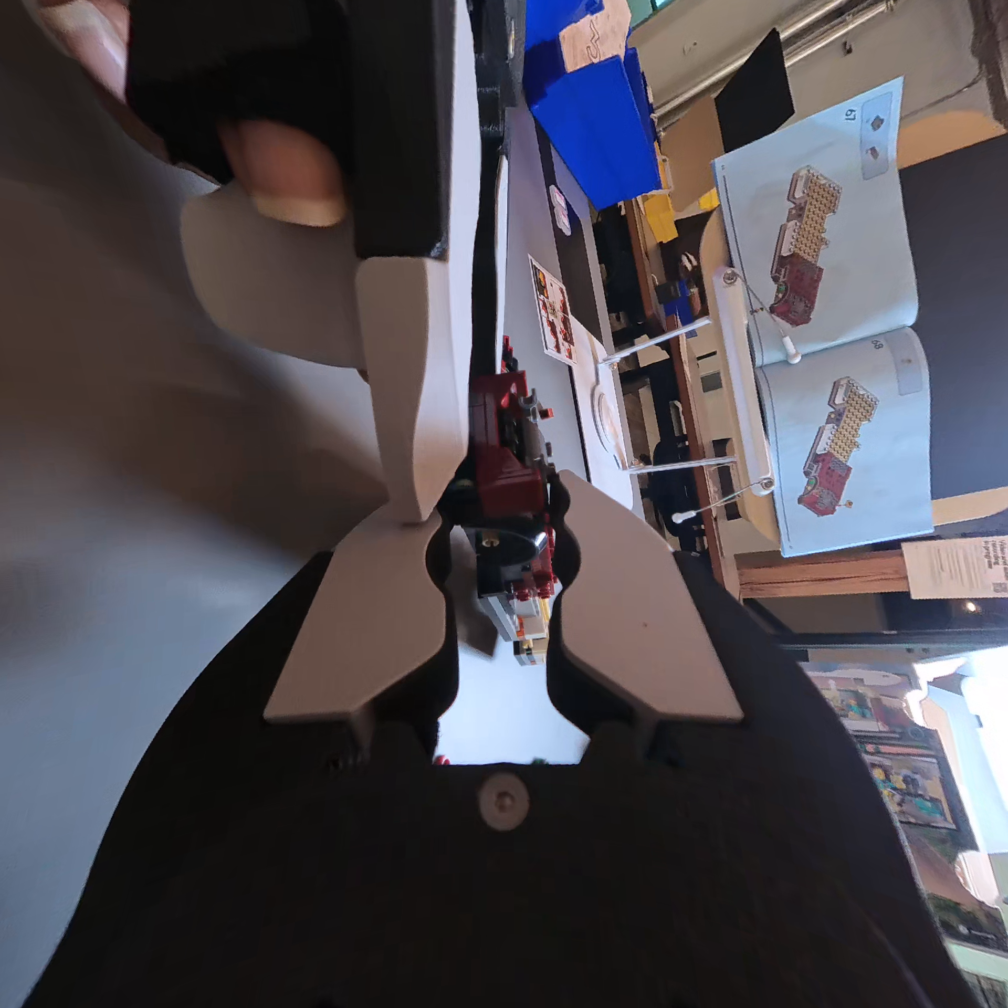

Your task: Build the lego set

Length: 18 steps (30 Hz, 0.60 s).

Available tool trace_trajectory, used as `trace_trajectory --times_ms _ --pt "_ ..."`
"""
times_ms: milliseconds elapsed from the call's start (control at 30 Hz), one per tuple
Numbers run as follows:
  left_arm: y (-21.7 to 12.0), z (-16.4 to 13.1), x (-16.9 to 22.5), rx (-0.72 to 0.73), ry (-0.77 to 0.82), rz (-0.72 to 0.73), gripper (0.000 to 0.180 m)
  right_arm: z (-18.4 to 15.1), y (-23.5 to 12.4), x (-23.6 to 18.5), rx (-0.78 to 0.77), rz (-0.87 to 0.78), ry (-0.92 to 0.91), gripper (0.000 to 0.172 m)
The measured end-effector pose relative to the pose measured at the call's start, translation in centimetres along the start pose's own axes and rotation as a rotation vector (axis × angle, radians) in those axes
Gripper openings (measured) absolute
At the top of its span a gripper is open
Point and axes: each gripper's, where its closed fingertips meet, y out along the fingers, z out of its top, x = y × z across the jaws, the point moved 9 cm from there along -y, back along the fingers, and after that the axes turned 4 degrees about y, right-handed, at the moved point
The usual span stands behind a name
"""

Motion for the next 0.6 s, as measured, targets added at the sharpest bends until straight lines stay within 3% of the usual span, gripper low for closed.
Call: trace_trajectory --times_ms 100,300,367,600 --pt "-0.3 -0.2 -0.6 0.021 -0.013 -0.013 0.048 -0.2 0.1 -0.1 0.039 0.005 0.007 0.034" --pt "-0.8 -0.3 -1.6 0.076 -0.110 -0.145 0.038 -0.4 0.0 0.5 0.165 0.098 0.200 0.046" --pt "-1.1 -0.2 -1.9 0.118 -0.151 -0.194 0.018 -0.5 -0.1 1.0 0.214 0.119 0.274 0.048" --pt "-0.9 -0.6 -2.9 0.154 -0.303 -0.265 0.016 -1.5 0.4 1.2 0.221 0.158 0.321 0.038"
